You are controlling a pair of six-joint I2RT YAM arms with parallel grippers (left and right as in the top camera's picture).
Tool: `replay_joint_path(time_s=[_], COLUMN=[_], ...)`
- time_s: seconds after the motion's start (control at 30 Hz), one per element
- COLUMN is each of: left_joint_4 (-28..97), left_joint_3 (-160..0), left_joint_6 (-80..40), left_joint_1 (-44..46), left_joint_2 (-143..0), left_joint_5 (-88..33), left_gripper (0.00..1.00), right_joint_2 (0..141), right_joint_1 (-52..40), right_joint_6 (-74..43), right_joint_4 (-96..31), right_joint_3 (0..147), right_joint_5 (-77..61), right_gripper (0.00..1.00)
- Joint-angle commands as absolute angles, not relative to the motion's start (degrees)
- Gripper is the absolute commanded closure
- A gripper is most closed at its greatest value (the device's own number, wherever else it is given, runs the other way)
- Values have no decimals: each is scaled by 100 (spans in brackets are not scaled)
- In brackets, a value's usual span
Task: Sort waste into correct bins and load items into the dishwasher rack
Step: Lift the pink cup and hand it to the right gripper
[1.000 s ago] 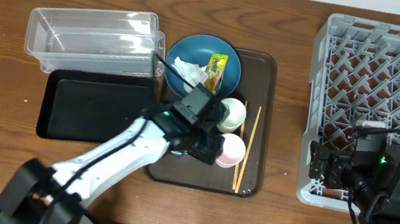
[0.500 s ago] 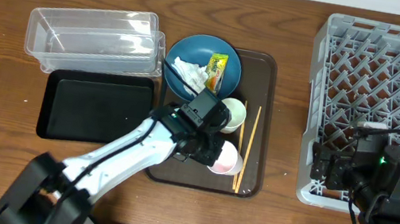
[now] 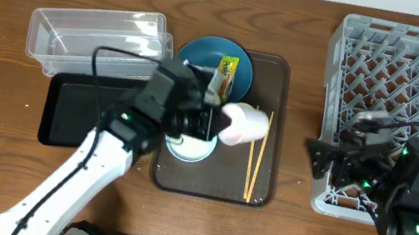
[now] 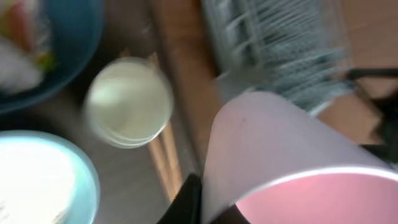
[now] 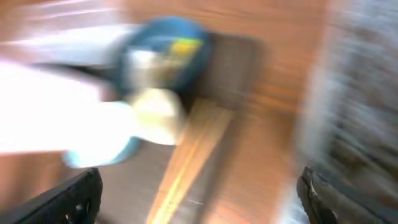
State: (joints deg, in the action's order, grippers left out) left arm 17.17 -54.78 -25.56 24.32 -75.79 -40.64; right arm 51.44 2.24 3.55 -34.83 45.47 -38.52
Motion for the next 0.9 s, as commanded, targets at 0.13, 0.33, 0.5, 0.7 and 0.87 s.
replay_joint_path(time_s=[0.13,0.33,0.5,0.7,0.87], left_joint_4=[-80,-401,-532,-554,-572], left_joint_3=[-5575,-5575,-5575,-5575,-5575], left_joint_6=[-3701,-3994,-4014,-4062,-4066], left_joint_1=[1990,2130,2292,2362,2386], left_joint_2=[-8366,-8687,-8687,-8685,-8687], left_joint_5=[-7752,-7876,-8044,-8060,-8053], left_gripper=[94,94,94,94,94], right_joint_2=[5776,6090,6248,6351,6355], right_joint_1=[215,217,217,217,217], right_joint_6=[1599,1638,1636,1636,1636], right_joint_4=[-3203,-2749,-2379,-2314,-2307], right_joint_3=[4670,4672,4670,4672,4670], right_joint_5=[-7391,-7822,-7782,-7784,-7926], right_gripper=[1,1,1,1,8])
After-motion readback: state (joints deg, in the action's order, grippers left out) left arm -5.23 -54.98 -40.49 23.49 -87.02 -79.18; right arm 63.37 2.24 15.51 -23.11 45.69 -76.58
